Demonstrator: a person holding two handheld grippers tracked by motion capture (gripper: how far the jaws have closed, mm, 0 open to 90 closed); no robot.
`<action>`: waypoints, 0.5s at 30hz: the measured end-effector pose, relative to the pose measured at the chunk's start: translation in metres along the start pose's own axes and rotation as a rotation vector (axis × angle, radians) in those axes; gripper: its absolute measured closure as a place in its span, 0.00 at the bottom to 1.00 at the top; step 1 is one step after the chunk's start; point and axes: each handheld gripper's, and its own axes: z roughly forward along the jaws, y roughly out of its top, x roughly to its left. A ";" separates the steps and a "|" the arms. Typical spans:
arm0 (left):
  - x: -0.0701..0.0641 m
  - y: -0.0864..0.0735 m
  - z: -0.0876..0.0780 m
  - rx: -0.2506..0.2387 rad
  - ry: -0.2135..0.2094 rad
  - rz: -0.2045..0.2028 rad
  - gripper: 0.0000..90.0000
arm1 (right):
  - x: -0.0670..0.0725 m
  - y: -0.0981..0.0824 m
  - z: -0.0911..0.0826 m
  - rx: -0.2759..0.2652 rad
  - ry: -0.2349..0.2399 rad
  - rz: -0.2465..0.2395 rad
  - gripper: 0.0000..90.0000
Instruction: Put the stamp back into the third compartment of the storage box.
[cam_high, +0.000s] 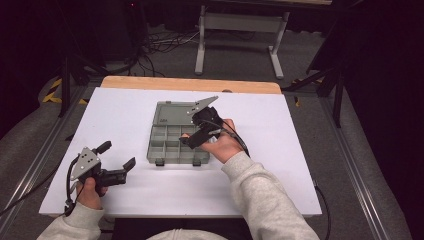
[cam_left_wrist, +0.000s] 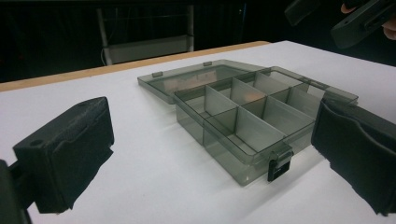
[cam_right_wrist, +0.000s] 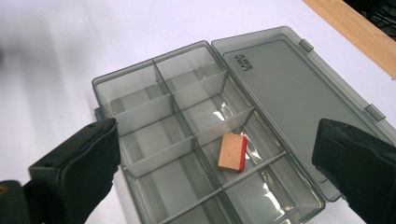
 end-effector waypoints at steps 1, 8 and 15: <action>0.000 0.000 0.000 0.000 0.000 0.000 0.00 | 0.001 0.000 -0.001 -0.002 -0.003 -0.003 0.01; 0.000 0.000 0.000 -0.001 -0.004 -0.001 0.00 | 0.005 -0.004 -0.013 -0.038 -0.009 -0.002 0.00; 0.000 0.000 0.000 -0.004 -0.002 -0.002 0.00 | 0.008 -0.012 -0.026 -0.076 -0.009 0.010 0.00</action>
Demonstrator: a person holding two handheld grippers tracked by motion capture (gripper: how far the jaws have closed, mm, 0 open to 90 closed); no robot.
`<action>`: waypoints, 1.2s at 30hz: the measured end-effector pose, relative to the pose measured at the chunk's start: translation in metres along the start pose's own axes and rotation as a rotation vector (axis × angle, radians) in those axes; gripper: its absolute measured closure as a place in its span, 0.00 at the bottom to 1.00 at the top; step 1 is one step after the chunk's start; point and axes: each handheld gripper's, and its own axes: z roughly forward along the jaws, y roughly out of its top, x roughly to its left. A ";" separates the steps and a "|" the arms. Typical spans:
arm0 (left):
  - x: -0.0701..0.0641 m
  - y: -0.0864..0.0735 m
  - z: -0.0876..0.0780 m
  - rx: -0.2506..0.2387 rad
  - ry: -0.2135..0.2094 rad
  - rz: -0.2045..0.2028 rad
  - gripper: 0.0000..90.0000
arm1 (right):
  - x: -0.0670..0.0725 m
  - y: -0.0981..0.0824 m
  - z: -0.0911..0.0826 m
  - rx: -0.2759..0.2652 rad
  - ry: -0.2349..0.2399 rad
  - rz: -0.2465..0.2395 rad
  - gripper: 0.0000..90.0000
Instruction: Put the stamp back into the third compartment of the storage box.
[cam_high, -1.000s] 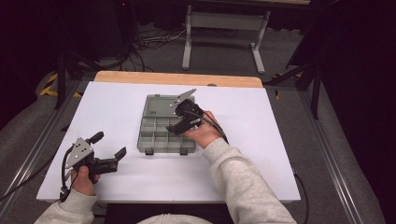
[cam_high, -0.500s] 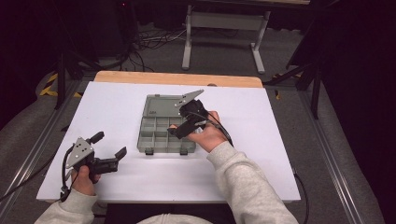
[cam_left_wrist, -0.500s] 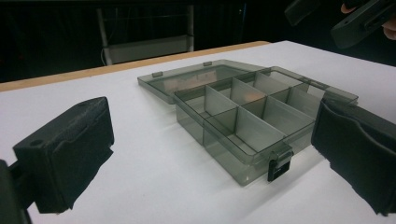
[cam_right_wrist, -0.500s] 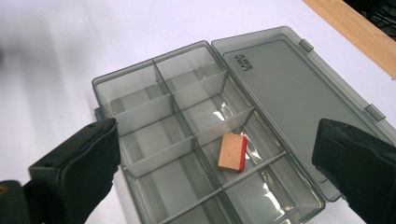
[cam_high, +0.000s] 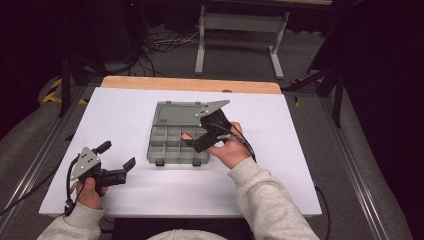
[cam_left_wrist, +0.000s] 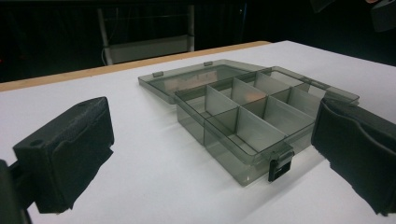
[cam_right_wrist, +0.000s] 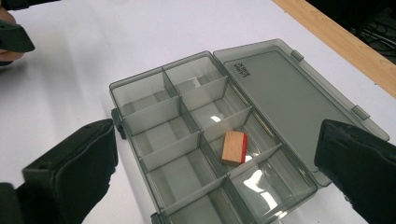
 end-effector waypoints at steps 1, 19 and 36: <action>0.000 0.000 0.000 0.004 0.000 0.003 0.00 | 0.000 -0.001 -0.002 -0.004 0.000 0.001 0.00; -0.002 0.000 0.001 0.001 -0.001 0.003 0.00 | 0.006 -0.030 -0.044 -0.148 -0.025 0.011 0.00; -0.002 0.000 0.001 0.002 0.010 0.002 0.00 | 0.007 -0.082 -0.075 -0.330 -0.052 0.070 0.02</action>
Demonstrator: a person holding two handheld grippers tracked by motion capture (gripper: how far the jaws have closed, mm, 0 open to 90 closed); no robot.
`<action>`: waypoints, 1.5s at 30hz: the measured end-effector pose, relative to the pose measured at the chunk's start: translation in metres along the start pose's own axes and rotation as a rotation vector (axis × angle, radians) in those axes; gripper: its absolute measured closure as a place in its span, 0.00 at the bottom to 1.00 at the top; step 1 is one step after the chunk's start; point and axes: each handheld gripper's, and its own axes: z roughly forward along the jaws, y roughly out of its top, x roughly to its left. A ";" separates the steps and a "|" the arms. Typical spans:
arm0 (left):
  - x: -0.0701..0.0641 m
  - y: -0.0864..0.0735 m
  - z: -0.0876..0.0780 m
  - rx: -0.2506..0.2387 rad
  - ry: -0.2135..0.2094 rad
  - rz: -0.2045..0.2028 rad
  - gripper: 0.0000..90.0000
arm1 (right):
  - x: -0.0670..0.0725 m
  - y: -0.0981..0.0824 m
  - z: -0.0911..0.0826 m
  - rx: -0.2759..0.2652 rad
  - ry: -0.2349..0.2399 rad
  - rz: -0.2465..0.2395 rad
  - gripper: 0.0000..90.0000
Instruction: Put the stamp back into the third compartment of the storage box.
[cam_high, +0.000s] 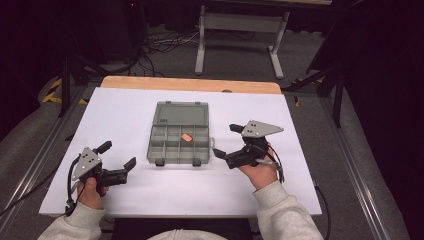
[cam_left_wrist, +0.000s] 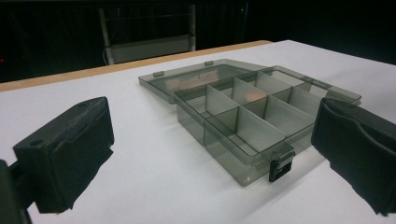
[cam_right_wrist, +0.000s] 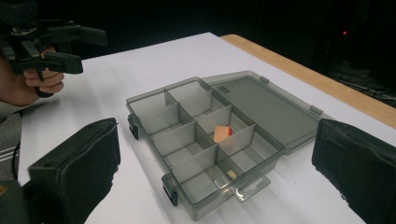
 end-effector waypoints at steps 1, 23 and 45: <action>0.000 0.000 0.000 -0.003 -0.002 0.000 0.00 | 0.000 -0.001 -0.001 -0.007 -0.002 -0.001 0.02; 0.001 -0.002 -0.004 -0.015 0.006 -0.004 0.00 | -0.003 -0.058 -0.031 -0.117 -0.087 0.039 0.02; 0.000 -0.002 -0.002 -0.023 -0.002 0.003 0.00 | -0.002 -0.112 -0.036 -0.082 -0.136 0.109 0.02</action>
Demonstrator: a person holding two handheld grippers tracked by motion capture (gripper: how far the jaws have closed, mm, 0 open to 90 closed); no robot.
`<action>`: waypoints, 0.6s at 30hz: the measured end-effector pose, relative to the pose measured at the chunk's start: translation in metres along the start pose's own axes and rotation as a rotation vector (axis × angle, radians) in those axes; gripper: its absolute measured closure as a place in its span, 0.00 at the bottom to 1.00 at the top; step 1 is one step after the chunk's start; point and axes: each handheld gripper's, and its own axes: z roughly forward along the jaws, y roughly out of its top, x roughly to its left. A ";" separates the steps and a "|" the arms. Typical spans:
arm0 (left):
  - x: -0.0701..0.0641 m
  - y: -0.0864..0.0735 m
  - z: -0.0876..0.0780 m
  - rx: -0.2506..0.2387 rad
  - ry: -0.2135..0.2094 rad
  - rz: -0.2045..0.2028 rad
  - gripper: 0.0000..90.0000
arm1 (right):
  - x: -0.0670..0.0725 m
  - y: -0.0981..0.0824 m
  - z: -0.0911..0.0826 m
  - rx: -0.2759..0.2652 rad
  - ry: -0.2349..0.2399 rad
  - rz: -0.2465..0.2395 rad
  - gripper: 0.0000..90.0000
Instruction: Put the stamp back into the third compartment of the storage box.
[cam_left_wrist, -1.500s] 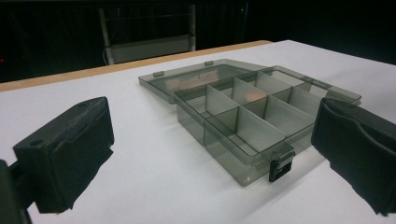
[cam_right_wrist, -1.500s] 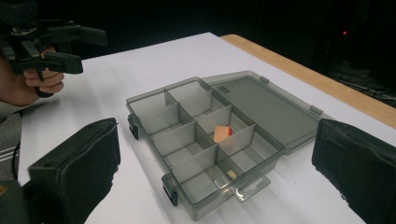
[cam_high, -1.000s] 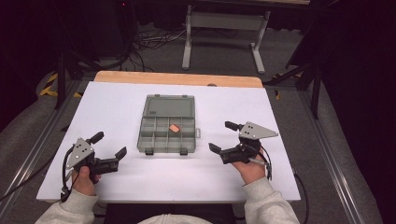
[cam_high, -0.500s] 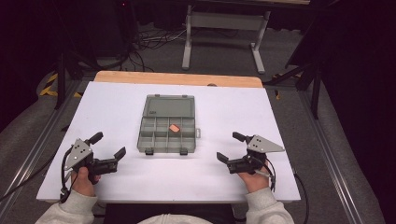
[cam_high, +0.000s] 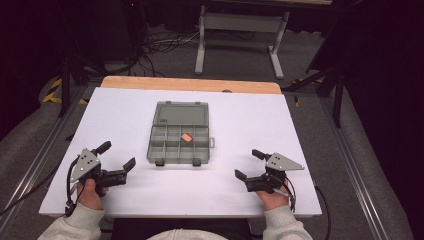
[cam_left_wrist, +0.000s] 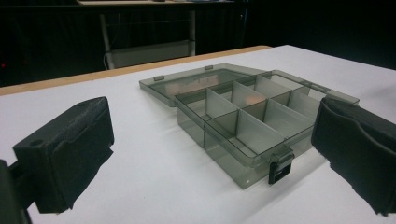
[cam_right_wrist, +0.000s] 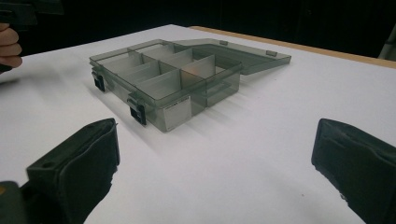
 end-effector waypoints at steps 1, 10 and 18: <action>0.000 0.000 0.000 0.000 0.000 0.001 0.00 | 0.000 0.000 0.000 0.003 0.000 -0.001 0.02; 0.000 0.000 0.000 0.001 0.005 -0.001 0.00 | -0.001 0.000 0.001 -0.004 -0.008 0.004 0.02; 0.001 -0.001 0.002 0.002 0.019 -0.009 0.00 | -0.002 0.000 0.000 -0.013 -0.003 0.023 0.02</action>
